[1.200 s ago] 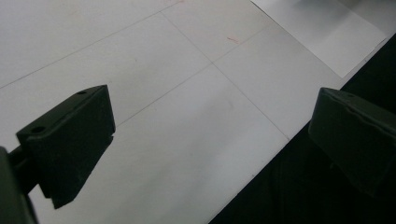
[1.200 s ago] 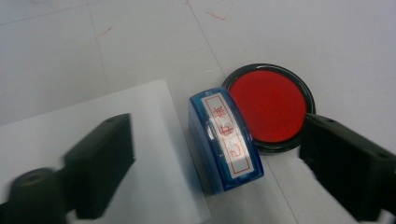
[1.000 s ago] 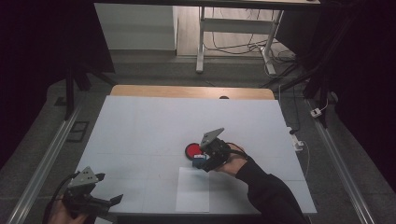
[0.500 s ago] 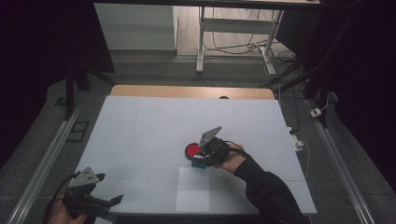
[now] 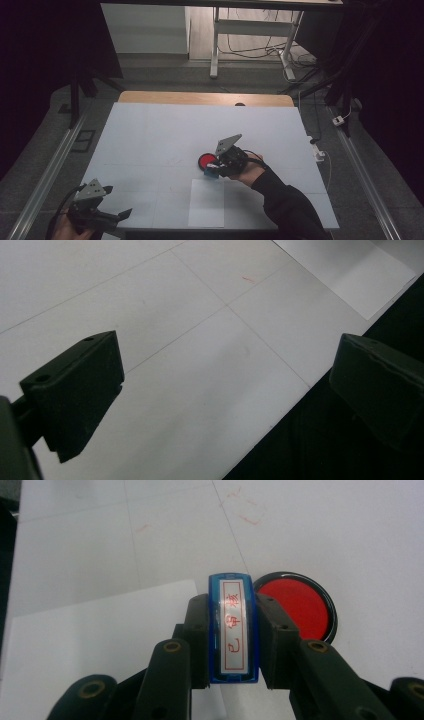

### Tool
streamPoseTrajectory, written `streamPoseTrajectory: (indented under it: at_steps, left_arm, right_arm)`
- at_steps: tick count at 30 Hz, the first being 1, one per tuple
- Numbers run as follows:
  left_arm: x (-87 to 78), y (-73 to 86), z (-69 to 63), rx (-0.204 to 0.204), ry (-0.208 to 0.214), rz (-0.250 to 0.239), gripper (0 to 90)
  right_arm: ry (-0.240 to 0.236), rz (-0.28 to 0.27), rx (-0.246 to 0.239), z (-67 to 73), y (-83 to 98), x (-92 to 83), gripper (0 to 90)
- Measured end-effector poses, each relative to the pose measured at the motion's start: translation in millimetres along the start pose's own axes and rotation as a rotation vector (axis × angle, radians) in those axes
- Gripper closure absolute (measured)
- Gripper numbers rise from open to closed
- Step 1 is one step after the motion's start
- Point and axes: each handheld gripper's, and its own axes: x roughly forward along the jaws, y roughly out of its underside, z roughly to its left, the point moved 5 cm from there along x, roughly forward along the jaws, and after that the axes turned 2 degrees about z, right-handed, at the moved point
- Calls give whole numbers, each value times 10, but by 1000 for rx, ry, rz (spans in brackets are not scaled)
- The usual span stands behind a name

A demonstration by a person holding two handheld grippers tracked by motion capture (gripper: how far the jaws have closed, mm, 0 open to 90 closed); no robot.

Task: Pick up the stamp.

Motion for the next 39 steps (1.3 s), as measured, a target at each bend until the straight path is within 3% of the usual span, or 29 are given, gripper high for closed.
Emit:
streamPoseTrajectory:
  at_steps: [10,17,27,39]
  left_arm:
    - [-4,0,3,-3,5,-5,19]
    - [-4,0,1,-2,6,-5,19]
    - [-9,-1,1,-3,10,-9,19]
    - [-12,-2,-3,1,6,-12,19]
  right_arm:
    - [-14,-34,62,122,-43,-128,697]
    - [-8,-57,55,195,-34,-254,697]
    - [7,-106,103,265,8,-432,697]
    - [0,-152,77,447,-35,-537,698]
